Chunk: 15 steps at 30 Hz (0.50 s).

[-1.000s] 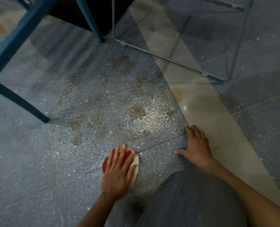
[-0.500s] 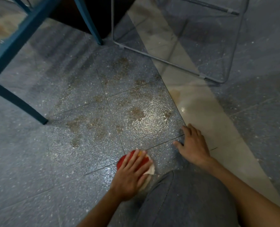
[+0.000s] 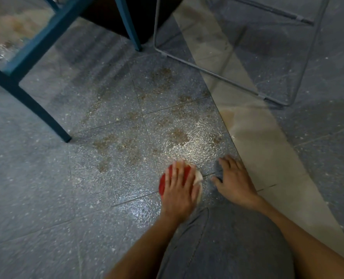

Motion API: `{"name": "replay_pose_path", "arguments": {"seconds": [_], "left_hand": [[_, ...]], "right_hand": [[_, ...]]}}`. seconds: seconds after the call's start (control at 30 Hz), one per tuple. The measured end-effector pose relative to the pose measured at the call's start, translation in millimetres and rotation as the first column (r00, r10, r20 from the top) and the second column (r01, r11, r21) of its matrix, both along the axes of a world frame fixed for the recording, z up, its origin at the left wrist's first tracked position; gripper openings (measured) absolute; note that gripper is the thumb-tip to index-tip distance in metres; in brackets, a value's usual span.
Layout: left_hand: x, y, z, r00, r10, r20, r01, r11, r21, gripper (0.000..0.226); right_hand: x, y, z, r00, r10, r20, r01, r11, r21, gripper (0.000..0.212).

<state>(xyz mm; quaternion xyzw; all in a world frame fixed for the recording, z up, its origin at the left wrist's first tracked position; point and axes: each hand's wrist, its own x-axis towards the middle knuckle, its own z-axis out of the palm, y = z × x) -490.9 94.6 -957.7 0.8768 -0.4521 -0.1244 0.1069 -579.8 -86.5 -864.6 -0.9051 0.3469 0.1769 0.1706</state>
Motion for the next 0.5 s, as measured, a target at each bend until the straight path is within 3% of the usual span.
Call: {"name": "replay_pose_path", "arguments": {"seconds": [0.1, 0.17, 0.33, 0.5], "left_hand": [[-12, 66, -17, 0.946, -0.316, 0.069, 0.314, 0.949, 0.041, 0.074], [-3, 117, -19, 0.938, -0.340, 0.065, 0.337, 0.940, 0.052, 0.073], [67, 152, 1, 0.999, 0.021, 0.028, -0.022, 0.998, 0.060, 0.060], [100, 43, 17, 0.881, 0.471, -0.037, -0.468, 0.880, 0.080, 0.063]], "right_hand": [[12, -2, 10, 0.999, 0.031, 0.006, -0.031, 1.000, -0.001, 0.079], [21, -3, 14, 0.998, 0.057, 0.007, -0.056, 0.998, -0.018, 0.080], [48, 6, 10, 0.994, 0.112, -0.007, -0.112, 0.994, 0.014, 0.088], [70, 36, 0, 0.985, 0.166, 0.041, -0.169, 0.982, 0.082, 0.099]]}}
